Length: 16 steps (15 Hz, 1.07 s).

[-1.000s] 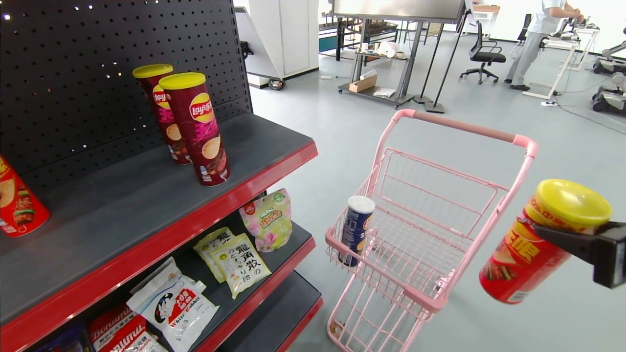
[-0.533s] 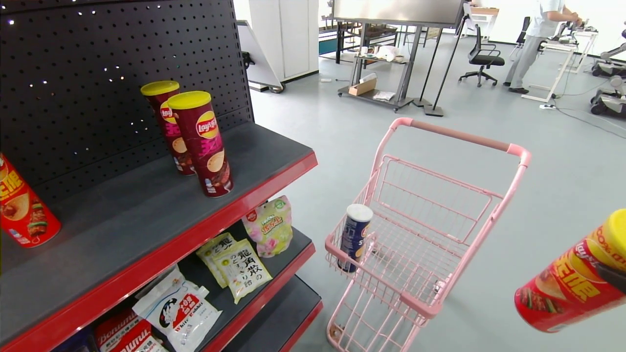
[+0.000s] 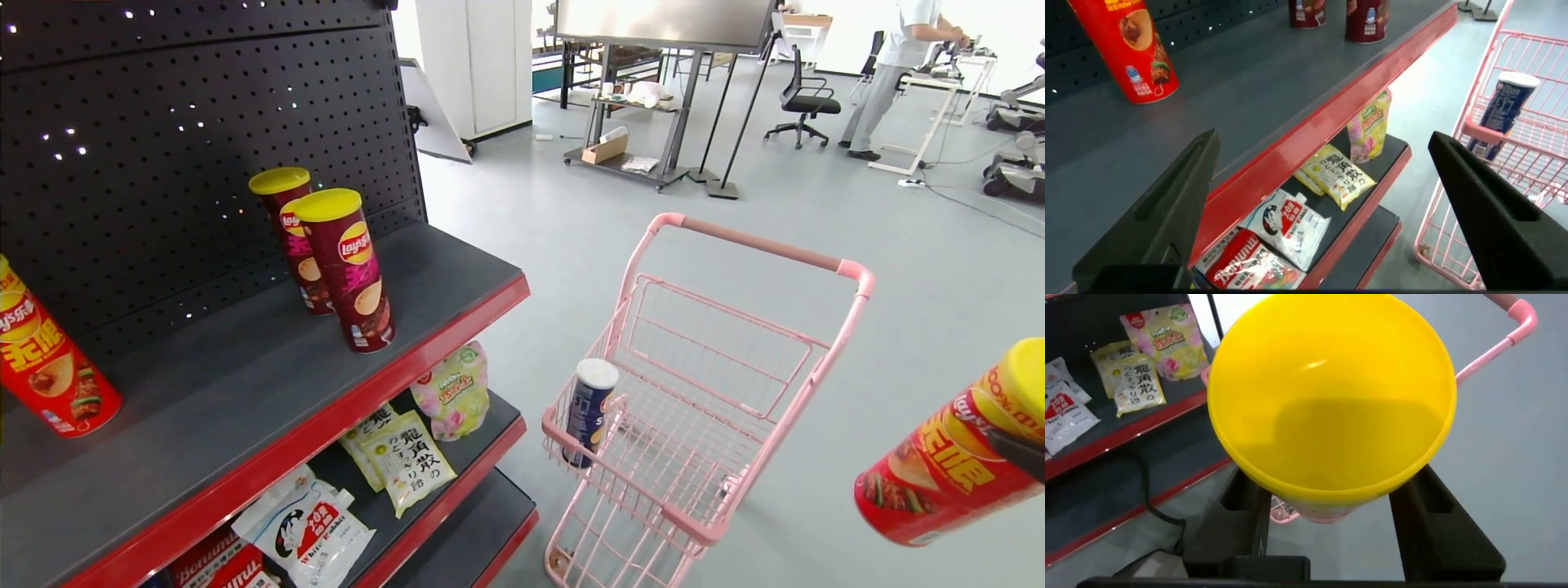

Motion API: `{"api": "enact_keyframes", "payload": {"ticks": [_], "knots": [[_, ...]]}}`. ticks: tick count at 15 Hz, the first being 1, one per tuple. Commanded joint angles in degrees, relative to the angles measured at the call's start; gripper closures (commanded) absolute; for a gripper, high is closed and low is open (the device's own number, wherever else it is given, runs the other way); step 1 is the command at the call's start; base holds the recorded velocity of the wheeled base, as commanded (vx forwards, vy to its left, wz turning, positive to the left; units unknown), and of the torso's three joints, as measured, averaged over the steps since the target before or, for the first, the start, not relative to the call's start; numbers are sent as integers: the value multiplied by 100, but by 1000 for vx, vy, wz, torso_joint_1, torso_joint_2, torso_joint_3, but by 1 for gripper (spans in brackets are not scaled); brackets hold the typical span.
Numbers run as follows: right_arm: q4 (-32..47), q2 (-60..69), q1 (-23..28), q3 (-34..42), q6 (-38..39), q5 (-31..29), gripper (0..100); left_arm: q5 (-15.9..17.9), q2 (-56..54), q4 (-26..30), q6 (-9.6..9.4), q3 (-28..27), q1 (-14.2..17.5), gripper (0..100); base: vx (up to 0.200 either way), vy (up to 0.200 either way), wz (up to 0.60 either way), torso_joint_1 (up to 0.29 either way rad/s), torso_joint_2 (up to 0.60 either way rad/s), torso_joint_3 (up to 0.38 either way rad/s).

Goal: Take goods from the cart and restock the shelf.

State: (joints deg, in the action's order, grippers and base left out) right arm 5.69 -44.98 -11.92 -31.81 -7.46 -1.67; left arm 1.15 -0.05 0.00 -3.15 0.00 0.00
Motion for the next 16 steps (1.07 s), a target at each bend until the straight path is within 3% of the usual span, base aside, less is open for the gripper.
{"api": "enact_keyframes", "payload": {"ticks": [1, 8, 11, 16], "knots": [[2, -213, -3, -71, -1, 0, 100, 0, 5, 0, -2, 0, 0, 0, 0, 0, 0, 154, -364, -212], [-7, -476, 6, -133, -1, 0, 100, 0, 5, 9, 7, 0, 0, 0, 0, 0, 0, 163, -357, -201], [-7, -432, 138, -71, -1, -26, 100, 0, 5, 9, 7, 0, 0, 0, 0, 0, 0, 9, -30, -12], [2, -318, 199, 34, -1, -35, 100, 0, 5, 9, 7, 0, 0, 0, 0, 0, 600, 10, -2, 0]]}}
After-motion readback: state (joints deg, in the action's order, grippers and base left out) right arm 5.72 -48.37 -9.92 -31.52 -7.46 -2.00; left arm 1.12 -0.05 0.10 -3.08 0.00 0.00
